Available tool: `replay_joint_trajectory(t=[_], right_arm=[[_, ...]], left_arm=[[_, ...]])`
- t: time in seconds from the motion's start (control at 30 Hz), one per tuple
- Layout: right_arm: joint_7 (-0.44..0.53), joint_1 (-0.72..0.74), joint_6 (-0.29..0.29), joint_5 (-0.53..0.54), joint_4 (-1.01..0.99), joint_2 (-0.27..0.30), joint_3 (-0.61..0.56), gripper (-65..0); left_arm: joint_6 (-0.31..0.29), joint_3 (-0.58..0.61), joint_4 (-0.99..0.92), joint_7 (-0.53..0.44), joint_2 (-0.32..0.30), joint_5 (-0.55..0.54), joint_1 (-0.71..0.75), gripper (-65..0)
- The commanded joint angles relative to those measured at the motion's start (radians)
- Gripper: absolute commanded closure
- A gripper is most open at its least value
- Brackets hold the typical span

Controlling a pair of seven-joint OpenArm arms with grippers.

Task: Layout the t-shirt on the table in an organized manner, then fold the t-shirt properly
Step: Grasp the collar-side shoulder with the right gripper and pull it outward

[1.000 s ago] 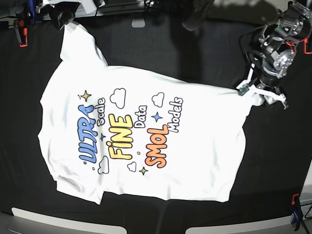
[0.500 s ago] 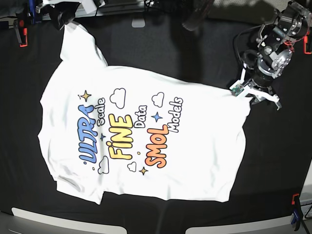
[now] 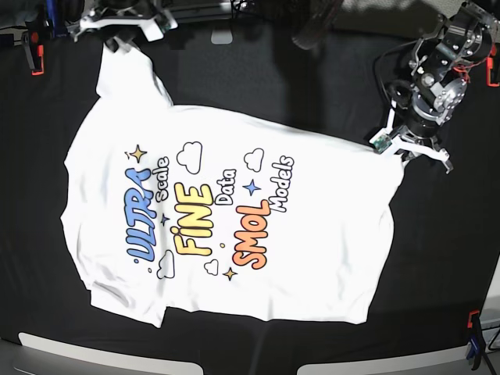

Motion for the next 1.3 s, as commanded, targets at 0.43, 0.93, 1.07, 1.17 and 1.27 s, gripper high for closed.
replay_joint_trajectory(t=[0.43,0.93,1.07,1.17,1.27], right_arm=[[0.045,0.038,0.060,0.062,-0.013,-0.008,0.000,-28.7],[0.049,0.038,-0.019,-0.116,-0.158,-0.109,0.061,-29.7],[0.052,0.038,0.006,-0.022,-0.160,-0.109,0.093,-29.6],[0.054,0.038,0.059,0.041,-0.162,-0.109,0.121,-29.6],[0.079,0.038,0.058,0.001,-0.162,-0.109,0.123,-29.3]], left_arm=[[0.015,-0.007,0.018,-0.001,-0.014,0.006,-0.011,0.0],[0.015,-0.007,0.018,-0.001,-0.014,0.006,-0.011,0.0],[0.015,-0.007,0.018,-0.002,-0.014,0.006,-0.011,0.0],[0.015,-0.007,0.018,-0.002,-0.014,0.006,-0.011,0.0],[0.015,-0.007,0.018,-0.001,-0.014,0.006,-0.011,0.0]])
